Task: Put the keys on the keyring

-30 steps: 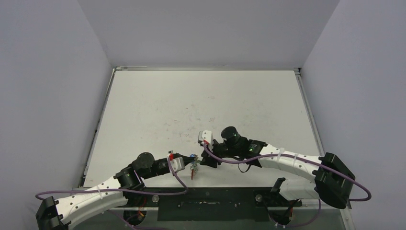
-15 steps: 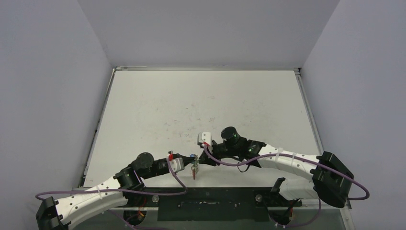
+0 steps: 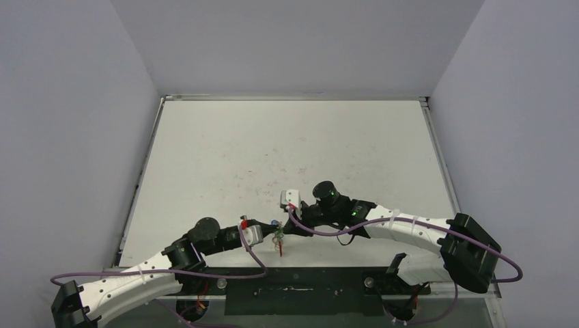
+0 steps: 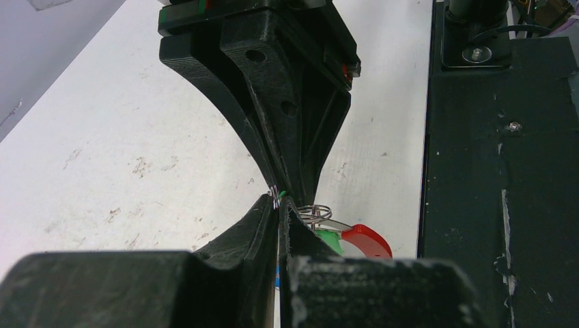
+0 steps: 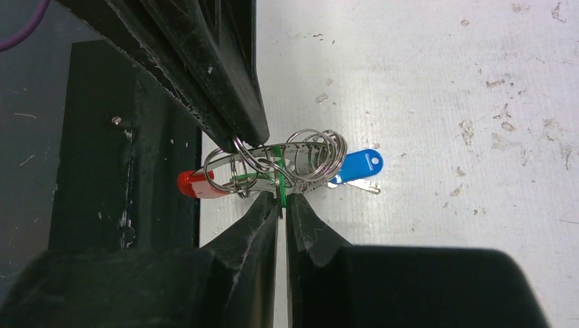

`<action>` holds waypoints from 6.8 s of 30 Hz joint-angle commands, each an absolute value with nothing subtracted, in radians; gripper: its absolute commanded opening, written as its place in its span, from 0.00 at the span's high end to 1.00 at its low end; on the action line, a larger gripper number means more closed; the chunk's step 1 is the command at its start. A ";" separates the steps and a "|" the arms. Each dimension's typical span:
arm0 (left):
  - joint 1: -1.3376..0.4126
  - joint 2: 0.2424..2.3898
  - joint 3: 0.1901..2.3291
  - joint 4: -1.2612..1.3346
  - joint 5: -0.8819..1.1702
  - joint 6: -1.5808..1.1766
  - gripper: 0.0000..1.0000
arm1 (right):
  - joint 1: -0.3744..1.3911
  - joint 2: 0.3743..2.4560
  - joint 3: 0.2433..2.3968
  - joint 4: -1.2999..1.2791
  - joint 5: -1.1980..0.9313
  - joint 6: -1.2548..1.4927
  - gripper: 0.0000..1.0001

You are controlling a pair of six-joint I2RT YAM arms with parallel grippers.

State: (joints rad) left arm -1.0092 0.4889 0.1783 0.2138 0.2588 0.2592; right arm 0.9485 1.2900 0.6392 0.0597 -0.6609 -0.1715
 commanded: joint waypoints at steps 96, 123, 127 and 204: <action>-0.425 1.309 0.516 0.101 0.328 -0.640 0.32 | 0.747 1.752 0.814 0.165 -0.288 0.626 0.50; -0.528 1.590 0.832 0.017 0.304 -0.336 0.50 | 0.938 1.481 0.605 0.129 -0.077 0.777 0.47; -0.517 1.440 0.766 -0.064 0.155 -0.320 0.43 | 0.867 1.438 0.625 0.085 -0.101 0.712 0.34; -0.380 1.497 0.608 0.133 0.383 -0.502 0.86 | 0.935 1.485 0.520 0.337 -0.394 0.775 0.76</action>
